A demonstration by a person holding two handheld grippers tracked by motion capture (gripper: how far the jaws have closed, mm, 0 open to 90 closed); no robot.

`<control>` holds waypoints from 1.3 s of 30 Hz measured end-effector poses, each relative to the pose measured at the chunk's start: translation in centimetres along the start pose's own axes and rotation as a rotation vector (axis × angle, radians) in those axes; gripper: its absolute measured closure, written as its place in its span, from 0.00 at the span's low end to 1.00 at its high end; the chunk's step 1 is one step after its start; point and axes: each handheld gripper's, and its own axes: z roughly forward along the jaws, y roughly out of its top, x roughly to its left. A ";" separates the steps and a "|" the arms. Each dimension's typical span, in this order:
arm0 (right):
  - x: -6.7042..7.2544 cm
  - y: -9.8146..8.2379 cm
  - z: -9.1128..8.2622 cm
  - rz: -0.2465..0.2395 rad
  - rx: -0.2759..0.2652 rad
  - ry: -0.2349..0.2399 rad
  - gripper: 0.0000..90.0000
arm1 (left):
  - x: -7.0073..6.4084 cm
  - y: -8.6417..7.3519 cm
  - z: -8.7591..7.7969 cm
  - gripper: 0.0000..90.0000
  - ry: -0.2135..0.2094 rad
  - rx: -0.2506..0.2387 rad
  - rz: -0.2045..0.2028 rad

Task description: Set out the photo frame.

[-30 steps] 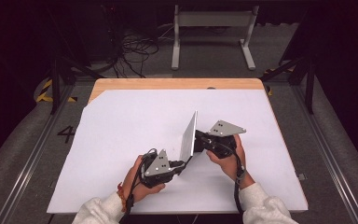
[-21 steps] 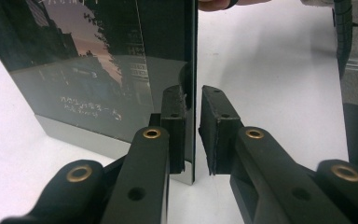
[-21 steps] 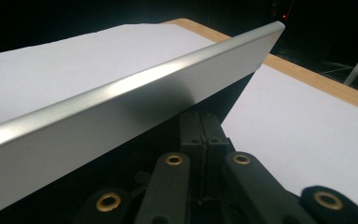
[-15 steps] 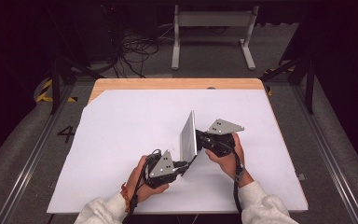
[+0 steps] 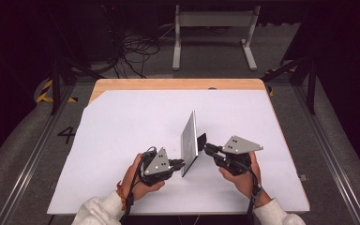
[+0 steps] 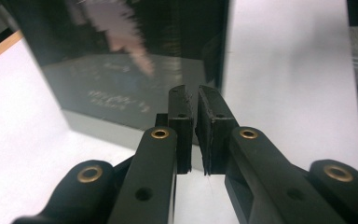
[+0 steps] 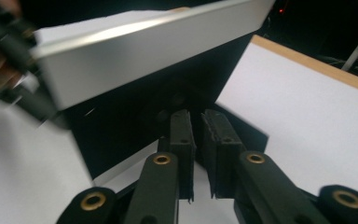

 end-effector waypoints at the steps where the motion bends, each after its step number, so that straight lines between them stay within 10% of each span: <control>1: 0.5 -0.3 -0.2 -0.002 0.008 0.012 0.89 | 0.4 -0.2 -0.1 0.93 0.004 0.001 -0.010; 12: 3.7 -1.3 -0.2 0.031 0.035 0.093 0.72 | 3.2 -1.7 -0.3 0.89 0.057 -0.001 -0.069; 22: 4.5 -1.2 2.1 0.088 0.047 0.057 0.56 | 3.5 -1.9 -0.4 0.86 0.067 0.014 -0.069; 39: 5.0 -0.7 3.8 0.121 0.054 0.002 0.57 | 3.4 -1.9 -0.3 0.84 0.059 0.016 -0.058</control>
